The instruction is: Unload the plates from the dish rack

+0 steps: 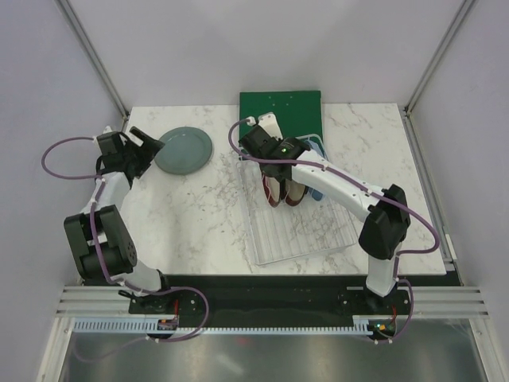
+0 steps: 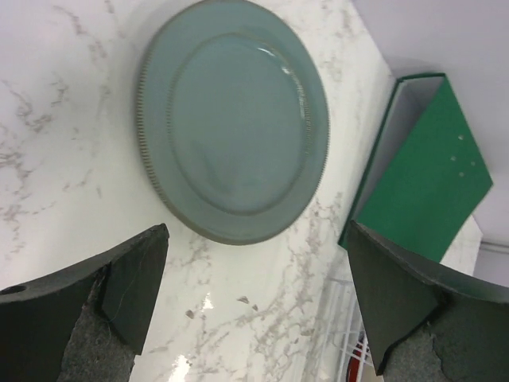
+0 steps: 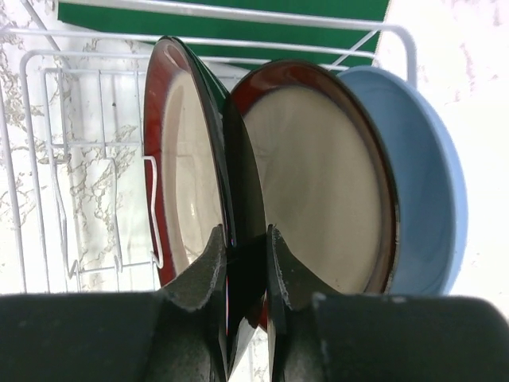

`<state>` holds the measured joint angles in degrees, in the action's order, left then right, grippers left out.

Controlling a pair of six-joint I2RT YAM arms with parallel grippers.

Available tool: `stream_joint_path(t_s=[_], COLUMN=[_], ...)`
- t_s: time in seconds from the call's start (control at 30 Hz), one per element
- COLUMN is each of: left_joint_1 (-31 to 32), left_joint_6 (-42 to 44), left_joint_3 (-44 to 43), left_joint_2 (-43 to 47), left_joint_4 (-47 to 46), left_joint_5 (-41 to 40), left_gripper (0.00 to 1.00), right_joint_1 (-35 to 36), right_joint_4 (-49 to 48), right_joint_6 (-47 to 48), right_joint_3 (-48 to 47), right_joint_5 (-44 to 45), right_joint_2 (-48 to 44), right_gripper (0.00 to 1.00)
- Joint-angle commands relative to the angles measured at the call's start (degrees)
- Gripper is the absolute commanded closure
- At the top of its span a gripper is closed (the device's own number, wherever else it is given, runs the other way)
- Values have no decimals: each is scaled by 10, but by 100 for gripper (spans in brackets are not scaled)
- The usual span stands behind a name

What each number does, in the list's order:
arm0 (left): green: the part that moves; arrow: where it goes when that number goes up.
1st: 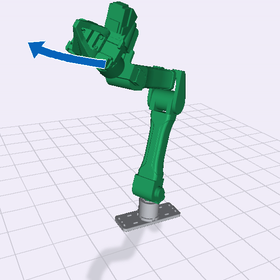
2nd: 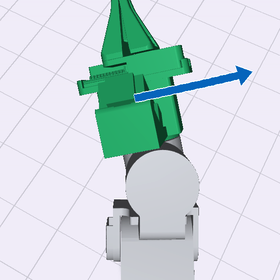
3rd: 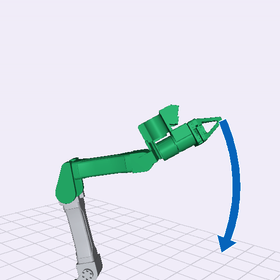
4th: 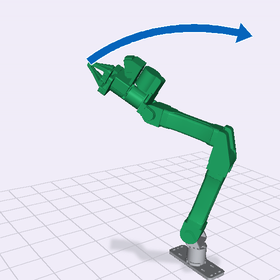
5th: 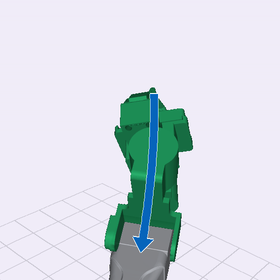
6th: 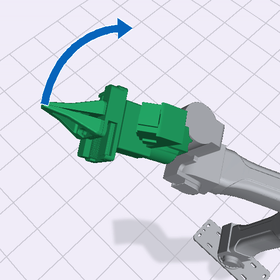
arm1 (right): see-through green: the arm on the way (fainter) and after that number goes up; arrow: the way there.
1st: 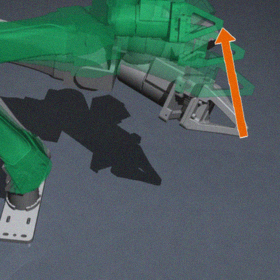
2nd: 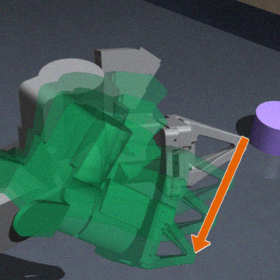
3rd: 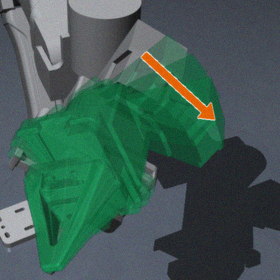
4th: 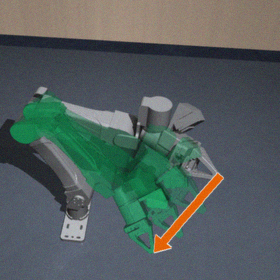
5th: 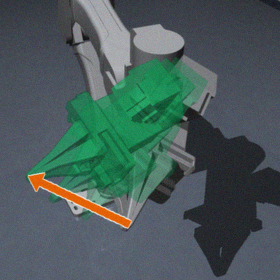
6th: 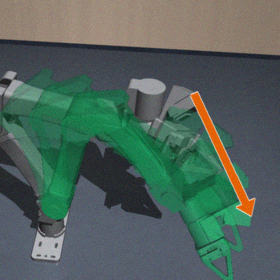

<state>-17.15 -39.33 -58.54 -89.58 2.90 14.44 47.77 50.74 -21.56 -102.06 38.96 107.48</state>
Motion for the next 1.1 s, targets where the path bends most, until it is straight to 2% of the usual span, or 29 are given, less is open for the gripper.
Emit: stream_joint_path(t_s=[0.0,0.27,0.43,0.57,0.8,1.07], left_joint_1=[20,78,109,120,144,149], left_joint_6=[23,24,15,-17,-76,-210], left_joint_3=[13,25,28,44,109,201], left_joint_2=[44,91,107,113,117,104], left_joint_4=[-9,-9,-21,-74,-199,-455], left_joint_5=[47,73,110,166,205,249], left_gripper=[0,0,0,0,0,0], right_joint_1=[16,39,46,54,76,77], right_joint_4=[-2,30,32,37,31,-42], right_joint_6=[50,60,57,62,64,43], right_joint_3=[-83,-122,-146,-184,-238,-213], right_joint_5=[116,216,194,156,78,-18], right_joint_2=[-23,-25,-59,-72,-70,-94], right_gripper=[100,100,100,100,100,100])
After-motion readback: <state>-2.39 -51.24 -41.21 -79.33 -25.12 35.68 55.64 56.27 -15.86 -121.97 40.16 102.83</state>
